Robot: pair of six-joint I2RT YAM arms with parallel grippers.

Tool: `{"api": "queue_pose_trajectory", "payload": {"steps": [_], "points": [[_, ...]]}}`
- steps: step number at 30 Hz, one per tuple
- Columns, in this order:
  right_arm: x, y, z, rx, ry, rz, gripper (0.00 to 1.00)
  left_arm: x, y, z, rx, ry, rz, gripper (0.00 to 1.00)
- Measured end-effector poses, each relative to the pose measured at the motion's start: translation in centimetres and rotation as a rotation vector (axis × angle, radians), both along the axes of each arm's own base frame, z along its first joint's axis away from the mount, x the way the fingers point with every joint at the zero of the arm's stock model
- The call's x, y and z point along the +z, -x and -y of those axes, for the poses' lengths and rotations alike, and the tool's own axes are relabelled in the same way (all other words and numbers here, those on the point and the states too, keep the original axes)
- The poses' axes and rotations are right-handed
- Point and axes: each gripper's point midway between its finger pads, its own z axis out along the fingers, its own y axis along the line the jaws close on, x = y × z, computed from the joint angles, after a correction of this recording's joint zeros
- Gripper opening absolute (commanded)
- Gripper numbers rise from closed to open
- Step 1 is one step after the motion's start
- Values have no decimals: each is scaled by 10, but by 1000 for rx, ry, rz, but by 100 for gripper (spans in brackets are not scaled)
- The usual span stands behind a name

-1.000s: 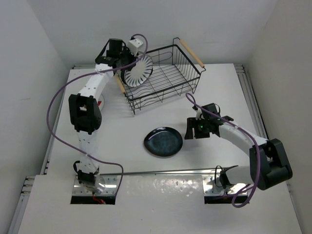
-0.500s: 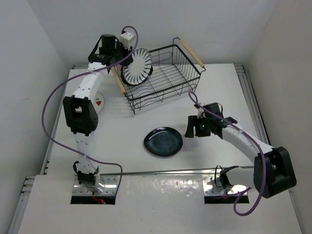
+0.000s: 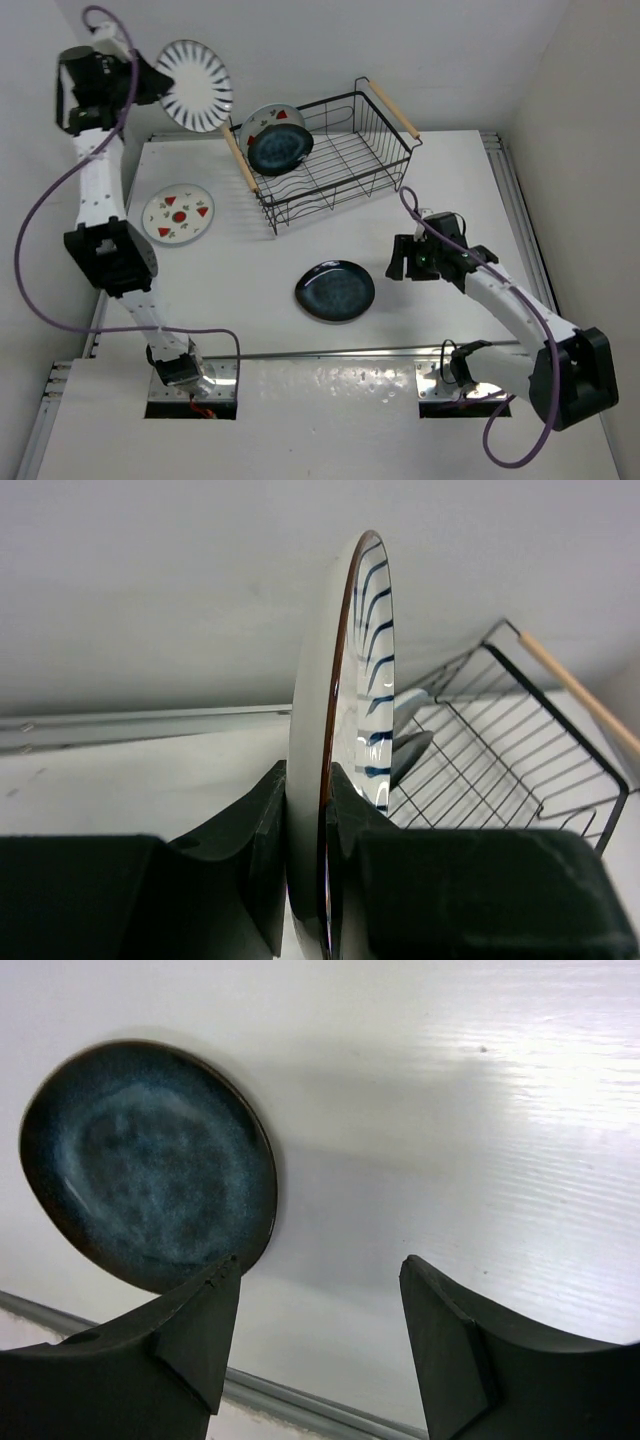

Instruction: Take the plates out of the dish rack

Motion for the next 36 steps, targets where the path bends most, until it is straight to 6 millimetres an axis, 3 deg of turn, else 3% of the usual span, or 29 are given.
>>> {"api": "queue_pose_trajectory", "payload": {"steps": [3,8,10,13,17,18,22,32,36], "points": [[16,-3,7,-72,-3,54,68,26,33,-52,109,45,35,0],[53,-10,20,-178,-31,218,70,36,69,-98,208,48,29,0],[60,-9,25,-207,-27,250,70,26,73,-109,234,39,-3,0],[62,-6,32,-235,-10,263,70,-4,79,-123,267,46,-80,0],[59,1,38,-249,7,247,84,-55,95,-144,336,55,-202,0],[58,3,38,-251,6,245,99,-67,100,-148,355,52,-234,0],[48,13,41,-252,5,237,99,-88,115,-160,402,25,-300,0],[38,26,45,-252,16,214,99,-71,128,-160,416,-46,-264,0],[29,30,47,-250,23,198,99,-75,136,-155,411,-66,-264,0]]}}
